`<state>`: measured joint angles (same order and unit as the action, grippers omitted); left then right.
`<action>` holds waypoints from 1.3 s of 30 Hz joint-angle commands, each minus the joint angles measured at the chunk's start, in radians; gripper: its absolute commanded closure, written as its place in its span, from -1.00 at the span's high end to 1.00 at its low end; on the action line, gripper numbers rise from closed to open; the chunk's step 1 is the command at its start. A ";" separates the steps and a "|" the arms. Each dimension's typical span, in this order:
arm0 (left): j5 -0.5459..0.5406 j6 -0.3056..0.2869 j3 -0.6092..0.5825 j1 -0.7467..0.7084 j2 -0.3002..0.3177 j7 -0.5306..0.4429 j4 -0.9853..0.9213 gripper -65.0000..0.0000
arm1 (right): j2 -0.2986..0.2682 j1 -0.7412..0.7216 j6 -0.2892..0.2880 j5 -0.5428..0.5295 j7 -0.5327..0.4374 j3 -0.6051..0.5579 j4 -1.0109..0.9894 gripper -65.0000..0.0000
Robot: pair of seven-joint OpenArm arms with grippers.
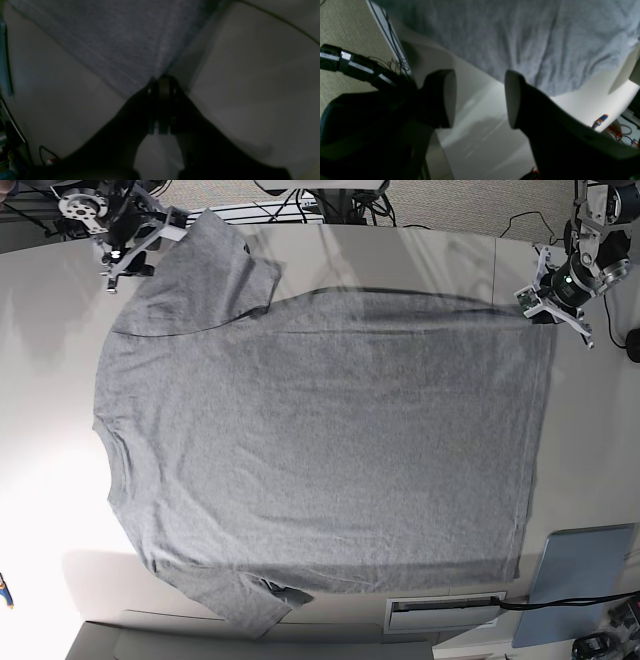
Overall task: Fold the T-shirt properly
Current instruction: 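Move both grippers to the shirt's collar-side corners and grasp them, then lift the collar edge with both grippers and fold it toward the hem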
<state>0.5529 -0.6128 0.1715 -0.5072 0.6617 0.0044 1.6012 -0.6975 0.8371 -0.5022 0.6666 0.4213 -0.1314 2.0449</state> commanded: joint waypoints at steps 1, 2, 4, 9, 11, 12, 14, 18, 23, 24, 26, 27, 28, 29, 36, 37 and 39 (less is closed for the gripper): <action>0.008 -0.085 -0.012 -0.027 0.000 0.039 -0.002 -1.00 | -0.012 -0.011 0.010 0.013 0.005 -0.013 -0.002 -0.05; 0.005 -0.085 -0.012 -0.027 0.000 0.039 0.005 -1.00 | -0.012 -0.027 0.010 0.020 0.009 -0.034 -0.014 -0.05; 0.000 -0.085 -0.012 -0.027 0.000 0.039 0.016 -1.00 | -0.012 -0.059 0.010 0.041 0.019 -0.074 -0.034 -0.05; 0.000 -0.085 -0.012 -0.027 0.000 0.039 0.027 -1.00 | -0.012 -0.142 0.011 0.044 0.022 -0.150 -0.078 -0.05; 0.001 -0.085 -0.012 -0.027 0.000 0.039 0.027 -1.00 | -0.012 -0.176 0.011 0.043 0.022 -0.177 -0.102 -0.05; 0.001 -0.085 -0.012 -0.027 0.000 0.039 0.027 -1.00 | -0.012 -0.193 0.011 0.040 0.022 -0.188 -0.117 -0.05; 0.001 -0.085 -0.012 -0.027 0.000 0.039 0.027 -1.00 | -0.012 -0.224 0.011 0.027 0.022 -0.206 -0.150 -0.05; 0.001 -0.085 -0.012 -0.027 0.000 0.039 0.027 -1.00 | -0.011 -0.265 0.011 0.021 0.022 -0.231 -0.180 -0.05; 0.000 -0.085 -0.012 -0.027 0.000 0.038 0.027 -1.00 | -0.012 -0.293 0.011 -0.035 0.023 -0.233 -0.181 -0.45; 0.000 -0.085 -0.012 -0.027 0.000 0.038 0.027 -1.00 | -0.012 -0.301 0.011 -0.055 0.023 -0.233 -0.182 -0.52; 0.000 -0.085 -0.012 -0.027 0.000 0.038 0.027 -1.00 | -0.011 -0.316 0.009 -0.098 0.026 -0.233 -0.182 -0.57; 0.000 -0.085 -0.012 -0.027 0.000 0.038 0.027 -1.00 | -0.012 -0.323 0.007 -0.124 0.035 -0.234 -0.182 -0.58; 0.000 -0.085 -0.012 -0.027 0.000 0.038 0.027 -1.00 | -0.011 -0.329 0.007 -0.142 0.049 -0.234 -0.182 -0.66; 0.000 -0.085 -0.012 -0.028 0.000 0.038 0.027 -1.00 | -0.011 -0.334 0.008 -0.157 0.072 -0.234 -0.182 -0.78; -0.069 -0.085 -0.011 -0.031 0.004 0.039 0.027 -1.00 | -0.017 -0.327 0.038 -0.210 0.275 -0.233 -0.149 -1.00; -0.089 -0.071 -0.011 -0.037 0.004 0.040 0.032 -1.00 | -0.022 -0.317 0.043 -0.210 0.283 -0.233 -0.130 -1.00; -0.099 -0.054 -0.005 -0.063 0.003 0.040 0.055 -1.00 | -0.042 -0.286 0.058 -0.210 0.294 -0.233 -0.086 -1.00</action>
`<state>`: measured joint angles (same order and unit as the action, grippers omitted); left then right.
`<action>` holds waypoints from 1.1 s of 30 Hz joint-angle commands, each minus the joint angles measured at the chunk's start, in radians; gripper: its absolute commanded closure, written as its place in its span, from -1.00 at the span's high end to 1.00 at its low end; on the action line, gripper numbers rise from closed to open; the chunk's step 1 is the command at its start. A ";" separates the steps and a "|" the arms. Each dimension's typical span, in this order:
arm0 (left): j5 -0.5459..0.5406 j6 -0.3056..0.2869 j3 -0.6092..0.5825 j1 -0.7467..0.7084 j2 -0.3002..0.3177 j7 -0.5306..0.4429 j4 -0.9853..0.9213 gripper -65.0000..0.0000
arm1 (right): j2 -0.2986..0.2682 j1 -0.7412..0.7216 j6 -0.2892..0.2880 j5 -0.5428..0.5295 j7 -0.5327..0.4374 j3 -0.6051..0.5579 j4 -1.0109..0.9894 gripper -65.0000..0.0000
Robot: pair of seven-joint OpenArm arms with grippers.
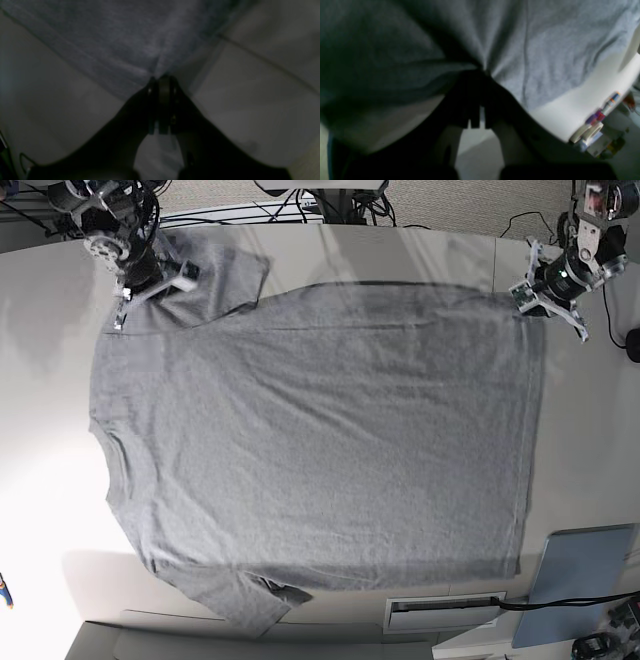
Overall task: Fold the T-shirt properly
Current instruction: 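Lift the collar edge with both grippers and fold it toward the hem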
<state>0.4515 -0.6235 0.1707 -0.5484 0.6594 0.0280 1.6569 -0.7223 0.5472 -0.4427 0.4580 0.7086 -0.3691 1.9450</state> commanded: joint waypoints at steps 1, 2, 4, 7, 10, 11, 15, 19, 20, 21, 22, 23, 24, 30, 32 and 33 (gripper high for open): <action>-0.002 -0.043 0.002 -0.039 0.006 0.016 0.018 -1.00 | -0.029 0.022 0.012 -0.001 0.019 0.004 0.036 -1.00; -0.007 -0.044 0.012 -0.061 0.006 0.017 0.039 -1.00 | -0.042 0.040 0.024 0.003 0.034 0.004 0.057 -1.00; -0.035 -0.045 0.036 -0.111 0.005 0.025 0.083 -1.00 | -0.066 0.076 0.048 0.013 0.064 0.004 0.092 -1.00; -0.092 -0.047 0.086 -0.191 0.005 0.026 0.142 -1.00 | -0.095 0.135 0.082 0.014 0.091 0.004 0.134 -1.00; -0.158 -0.047 0.142 -0.257 0.005 0.026 0.183 -1.00 | -0.115 0.190 0.113 0.026 0.113 0.004 0.169 -1.00; -0.173 -0.047 0.160 -0.275 0.005 0.025 0.192 -1.00 | -0.119 0.208 0.127 0.044 0.117 0.004 0.179 -1.00; -0.198 -0.048 0.206 -0.332 0.005 0.026 0.209 -1.00 | -0.123 0.276 0.159 0.095 0.134 0.004 0.203 -1.00; -0.198 -0.047 0.212 -0.365 0.005 0.026 0.211 -1.00 | -0.123 0.347 0.200 0.120 0.139 0.004 0.216 -1.00; -0.198 -0.047 0.212 -0.372 0.005 0.027 0.211 -1.00 | -0.123 0.364 0.214 0.129 0.140 0.004 0.219 -1.00; -0.198 -0.047 0.212 -0.372 0.005 0.027 0.211 -1.00 | -0.123 0.382 0.228 0.138 0.140 0.004 0.222 -1.00; -0.197 -0.047 0.212 -0.372 0.005 0.027 0.211 -1.00 | -0.123 0.395 0.242 0.146 0.138 0.004 0.225 -1.00; -0.198 -0.047 0.212 -0.371 0.005 0.027 0.211 -1.00 | -0.123 0.405 0.255 0.158 0.136 0.004 0.227 -1.00; -0.198 -0.038 0.212 -0.368 0.005 0.026 0.212 -1.00 | -0.123 0.410 0.269 0.169 0.136 0.004 0.229 -1.00; -0.199 0.101 0.212 -0.362 0.006 0.080 0.260 -1.00 | -0.122 0.410 0.347 0.228 0.125 0.020 0.229 -1.00; -0.199 0.142 0.212 -0.362 0.006 0.087 0.272 -1.00 | -0.123 0.403 0.387 0.244 0.125 0.041 0.229 -1.00; -0.210 0.159 0.212 -0.355 0.005 0.087 0.274 -1.00 | -0.123 0.395 0.406 0.246 0.125 0.053 0.229 -1.00</action>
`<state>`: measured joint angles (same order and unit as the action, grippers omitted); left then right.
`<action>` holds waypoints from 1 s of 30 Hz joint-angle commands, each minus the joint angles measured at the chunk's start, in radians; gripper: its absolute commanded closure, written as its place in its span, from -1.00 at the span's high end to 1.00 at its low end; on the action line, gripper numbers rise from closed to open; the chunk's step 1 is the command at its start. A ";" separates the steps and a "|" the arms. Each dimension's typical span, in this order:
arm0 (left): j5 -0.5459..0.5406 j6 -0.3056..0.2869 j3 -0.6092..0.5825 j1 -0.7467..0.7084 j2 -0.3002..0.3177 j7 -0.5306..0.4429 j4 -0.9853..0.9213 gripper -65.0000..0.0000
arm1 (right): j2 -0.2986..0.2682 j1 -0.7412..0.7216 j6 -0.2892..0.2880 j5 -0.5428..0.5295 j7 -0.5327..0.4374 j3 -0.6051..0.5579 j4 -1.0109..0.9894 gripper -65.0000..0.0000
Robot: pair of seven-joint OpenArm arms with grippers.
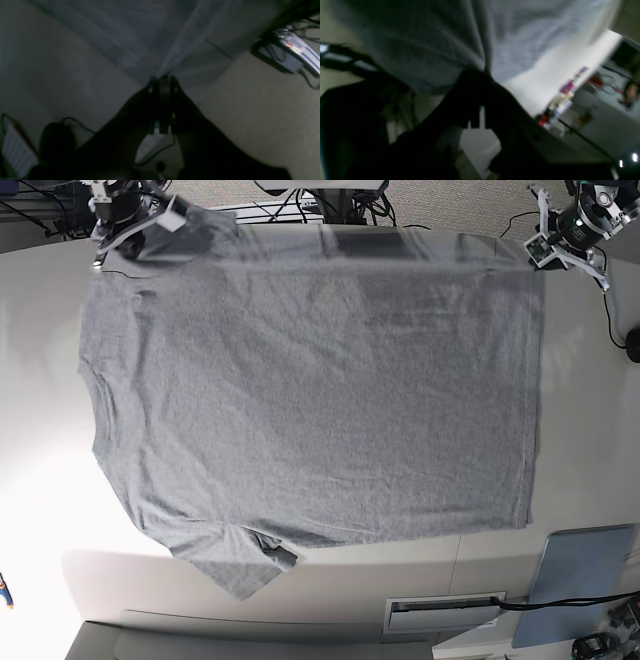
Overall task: Fold the T-shirt properly
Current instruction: 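Lift the collar edge with both grippers and fold it toward the hem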
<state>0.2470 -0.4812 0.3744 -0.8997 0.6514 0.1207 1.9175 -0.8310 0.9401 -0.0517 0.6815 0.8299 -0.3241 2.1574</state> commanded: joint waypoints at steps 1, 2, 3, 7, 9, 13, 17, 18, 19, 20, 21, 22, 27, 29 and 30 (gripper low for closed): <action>-0.030 0.023 0.009 0.006 0.013 0.000 0.014 -1.00 | -0.014 -0.011 0.028 0.023 0.004 0.021 0.017 -1.00; -0.065 0.024 0.009 0.018 0.013 0.019 0.014 -1.00 | -0.014 -0.025 0.030 0.023 0.004 0.032 0.017 -1.00; -0.110 0.026 0.009 0.033 0.012 0.045 0.014 -1.00 | -0.014 -0.041 0.030 0.022 0.003 0.043 0.016 -1.00; -0.254 0.063 0.008 0.109 0.010 0.111 0.013 -1.00 | -0.014 -0.121 0.028 -0.009 -0.016 0.071 0.015 -1.00; -0.278 0.062 0.008 0.148 0.007 0.112 0.011 -1.00 | -0.014 -0.162 0.026 -0.046 -0.026 0.071 0.014 -1.00; -0.285 0.045 0.008 0.227 -0.029 0.134 -0.008 -1.00 | -0.008 -0.234 0.026 -0.091 -0.063 0.071 0.011 -1.00; -0.331 0.009 0.008 0.297 -0.068 0.134 -0.063 -1.00 | 0.009 -0.316 0.026 -0.124 -0.098 0.070 -0.027 -1.00; -0.330 0.009 0.008 0.315 -0.075 0.134 -0.076 -1.00 | 0.012 -0.335 0.026 -0.142 -0.107 0.070 -0.039 -1.00; -0.331 0.009 0.008 0.328 -0.076 0.134 -0.089 -1.00 | 0.016 -0.352 0.026 -0.151 -0.121 0.070 -0.047 -1.00; -0.331 0.006 0.008 0.341 -0.075 0.134 -0.102 -1.00 | 0.020 -0.368 0.026 -0.151 -0.130 0.070 -0.055 -1.00; -0.330 -0.005 0.008 0.355 -0.075 0.134 -0.113 -1.00 | 0.023 -0.384 0.026 -0.155 -0.137 0.069 -0.061 -1.00; -0.330 -0.020 0.008 0.368 -0.075 0.134 -0.124 -1.00 | 0.022 -0.401 0.026 -0.166 -0.142 0.069 -0.069 -1.00; -0.335 -0.052 0.008 0.443 -0.075 0.134 -0.175 -1.00 | 0.022 -0.476 0.025 -0.196 -0.165 0.066 -0.118 -1.00; -0.354 -0.052 0.008 0.472 -0.075 0.134 -0.197 -1.00 | 0.022 -0.499 0.025 -0.195 -0.174 0.055 -0.127 -1.00; -0.360 -0.057 0.008 0.484 -0.075 0.134 -0.204 -1.00 | 0.022 -0.513 0.025 -0.195 -0.179 0.045 -0.130 -1.00</action>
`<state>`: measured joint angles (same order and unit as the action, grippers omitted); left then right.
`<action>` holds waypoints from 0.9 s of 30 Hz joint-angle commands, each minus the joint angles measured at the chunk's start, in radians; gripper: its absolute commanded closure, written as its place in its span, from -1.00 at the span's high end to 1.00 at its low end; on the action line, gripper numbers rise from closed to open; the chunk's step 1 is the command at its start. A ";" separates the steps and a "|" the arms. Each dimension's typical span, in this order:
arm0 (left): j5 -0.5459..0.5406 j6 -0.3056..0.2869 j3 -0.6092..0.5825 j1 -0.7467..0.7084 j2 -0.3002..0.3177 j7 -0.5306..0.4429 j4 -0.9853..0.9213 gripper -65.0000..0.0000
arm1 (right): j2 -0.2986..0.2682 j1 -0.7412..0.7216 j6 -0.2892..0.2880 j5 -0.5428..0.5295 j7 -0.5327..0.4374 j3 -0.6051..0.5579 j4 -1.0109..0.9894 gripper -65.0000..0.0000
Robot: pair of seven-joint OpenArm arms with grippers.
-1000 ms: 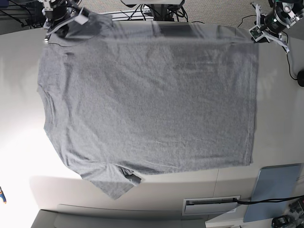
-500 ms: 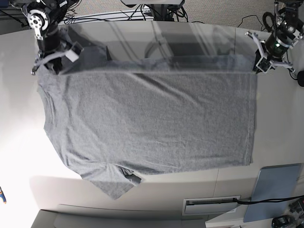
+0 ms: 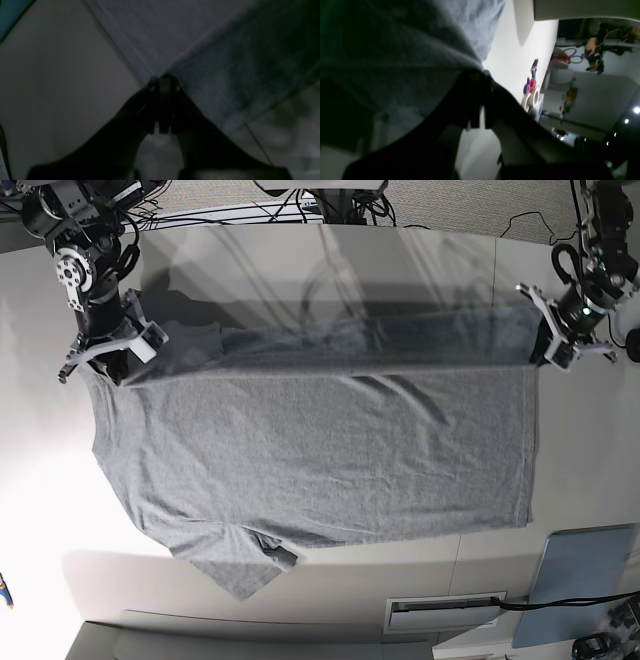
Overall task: Fold the T-shirt properly
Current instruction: 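Lift the collar edge with both grippers and fold it toward the hem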
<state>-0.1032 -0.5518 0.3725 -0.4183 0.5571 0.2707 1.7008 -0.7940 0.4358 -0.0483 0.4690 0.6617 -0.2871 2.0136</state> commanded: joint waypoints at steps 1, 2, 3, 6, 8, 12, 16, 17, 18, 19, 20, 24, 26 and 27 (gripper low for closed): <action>-0.010 -0.003 0.010 0.014 0.019 -0.016 0.006 -1.00 | -0.015 -0.024 0.021 0.017 -0.012 -0.006 0.009 -1.00; -0.010 -0.023 0.010 0.025 0.019 -0.016 0.001 -1.00 | -0.015 -0.042 0.021 0.017 -0.012 -0.023 0.004 -1.00; -0.010 -0.035 0.010 0.034 0.019 -0.016 -0.002 -1.00 | -0.015 -0.062 0.021 0.018 -0.013 -0.042 -0.003 -1.00; -0.010 -0.044 0.010 0.045 0.019 -0.016 -0.004 -1.00 | -0.015 -0.127 0.021 0.019 -0.013 -0.105 -0.037 -1.00; -0.010 -0.045 0.010 0.045 0.019 -0.016 -0.004 -1.00 | -0.015 -0.168 0.021 0.023 -0.010 -0.146 -0.061 -1.00; -0.010 -0.045 0.010 0.045 0.019 -0.016 -0.004 -1.00 | -0.014 -0.237 0.022 0.037 -0.010 -0.208 -0.108 -1.00; -0.010 -0.045 0.010 0.045 0.019 -0.016 -0.004 -1.00 | -0.012 -0.288 0.022 0.040 -0.010 -0.237 -0.126 -1.00; -0.010 -0.044 0.010 0.045 0.019 -0.016 -0.004 -1.00 | -0.012 -0.290 0.022 0.040 -0.011 -0.238 -0.126 -1.00; -0.009 -0.045 0.010 0.045 0.019 -0.016 -0.004 -1.00 | -0.012 -0.289 0.022 0.039 -0.014 -0.238 -0.126 -1.00; -0.009 -0.045 0.010 0.048 0.019 -0.016 -0.004 -1.00 | -0.012 -0.288 0.022 0.039 -0.013 -0.238 -0.126 -1.00; -0.010 -0.045 0.010 0.050 0.019 -0.016 -0.004 -1.00 | -0.012 -0.288 0.022 0.035 -0.011 -0.238 -0.126 -1.00; -0.009 -0.045 0.010 0.056 0.019 -0.016 -0.004 -1.00 | -0.012 -0.289 0.022 0.036 -0.006 -0.238 -0.126 -1.00; -0.009 -0.044 0.010 0.056 0.019 -0.016 -0.004 -1.00 | -0.012 -0.289 0.023 0.036 -0.007 -0.238 -0.126 -1.00; -0.009 -0.044 0.010 0.056 0.019 -0.016 -0.004 -1.00 | -0.012 -0.289 0.023 0.036 -0.007 -0.238 -0.126 -1.00</action>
<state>-0.0990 -0.6041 0.3725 -0.3687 0.5568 0.2771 1.6836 -0.7918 0.1585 -0.0456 0.4885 0.6548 -0.5335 1.8736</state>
